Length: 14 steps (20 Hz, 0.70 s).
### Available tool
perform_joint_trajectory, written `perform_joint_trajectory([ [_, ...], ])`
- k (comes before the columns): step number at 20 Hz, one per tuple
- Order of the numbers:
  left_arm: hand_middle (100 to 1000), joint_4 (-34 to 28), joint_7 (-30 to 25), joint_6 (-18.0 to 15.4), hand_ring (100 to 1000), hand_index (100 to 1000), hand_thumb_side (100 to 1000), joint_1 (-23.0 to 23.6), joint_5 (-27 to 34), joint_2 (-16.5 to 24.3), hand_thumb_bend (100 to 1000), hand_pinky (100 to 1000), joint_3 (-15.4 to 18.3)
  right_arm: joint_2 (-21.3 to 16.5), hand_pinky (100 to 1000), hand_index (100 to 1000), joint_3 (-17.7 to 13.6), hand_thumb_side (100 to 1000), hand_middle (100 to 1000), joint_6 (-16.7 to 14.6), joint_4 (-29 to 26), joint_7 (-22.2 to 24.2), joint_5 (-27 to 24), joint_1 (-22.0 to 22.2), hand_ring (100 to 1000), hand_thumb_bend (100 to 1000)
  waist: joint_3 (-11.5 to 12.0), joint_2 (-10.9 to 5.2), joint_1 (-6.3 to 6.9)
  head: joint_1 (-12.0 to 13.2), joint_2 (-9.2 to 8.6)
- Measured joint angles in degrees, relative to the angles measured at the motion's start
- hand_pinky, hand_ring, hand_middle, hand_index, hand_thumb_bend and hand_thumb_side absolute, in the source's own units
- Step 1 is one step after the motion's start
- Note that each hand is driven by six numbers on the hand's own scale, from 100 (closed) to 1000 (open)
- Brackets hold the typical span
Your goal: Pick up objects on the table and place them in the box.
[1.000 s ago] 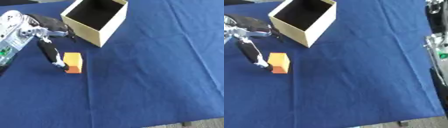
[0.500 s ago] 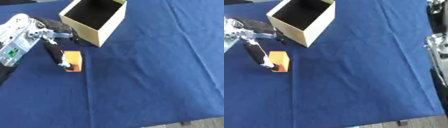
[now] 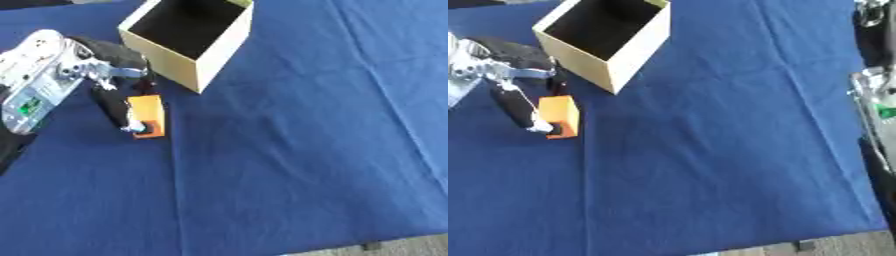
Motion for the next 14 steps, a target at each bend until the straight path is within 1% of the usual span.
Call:
perform_joint_trajectory([
  [1,518,-0.01,0.13,0.05,631,652,398,0.0,-0.21,0.0,290,536,0.0,0.0,802,767,0.0,879,656,0.02,0.0,-0.01,0.0,0.0,729,100,0.0,0.0,-0.02,0.0,0.0],
  [3,478,-0.02,0.37,0.05,591,603,366,0.0,-0.47,0.0,224,491,0.0,0.01,802,767,-0.01,879,656,0.04,0.0,-0.01,0.0,0.0,730,100,0.01,0.0,-0.03,0.0,0.0],
  [5,453,-0.17,0.82,0.02,563,572,345,0.0,-0.96,0.0,190,457,0.01,0.02,802,768,-0.01,879,656,0.05,0.0,0.0,0.0,0.0,730,100,0.08,0.0,-0.04,0.0,0.0],
  [7,432,-0.55,1.46,0.08,546,550,340,0.0,-1.32,0.01,175,437,0.07,0.02,802,768,-0.01,878,656,0.1,0.0,0.05,0.0,0.01,730,100,0.19,0.0,-0.04,0.0,0.0],
  [9,382,-1.03,2.17,0.27,504,497,352,0.0,-1.46,0.02,138,389,0.36,0.03,803,768,-0.01,878,656,0.15,0.0,0.1,0.0,0.01,730,100,0.22,-0.01,-0.04,0.0,0.0],
  [12,367,-2.5,3.26,0.9,485,484,357,-0.01,-1.37,0.15,100,366,1.21,0.03,803,768,-0.01,877,656,0.24,0.0,0.18,0.0,0.02,731,100,0.29,-0.02,-0.04,-0.01,0.0],
  [14,359,-3.97,3.82,1.53,477,477,351,-0.07,-0.79,0.62,100,353,2.03,0.03,803,768,-0.02,876,656,0.25,0.0,0.19,0.0,0.02,731,100,0.32,-0.03,-0.04,-0.02,0.0],
])
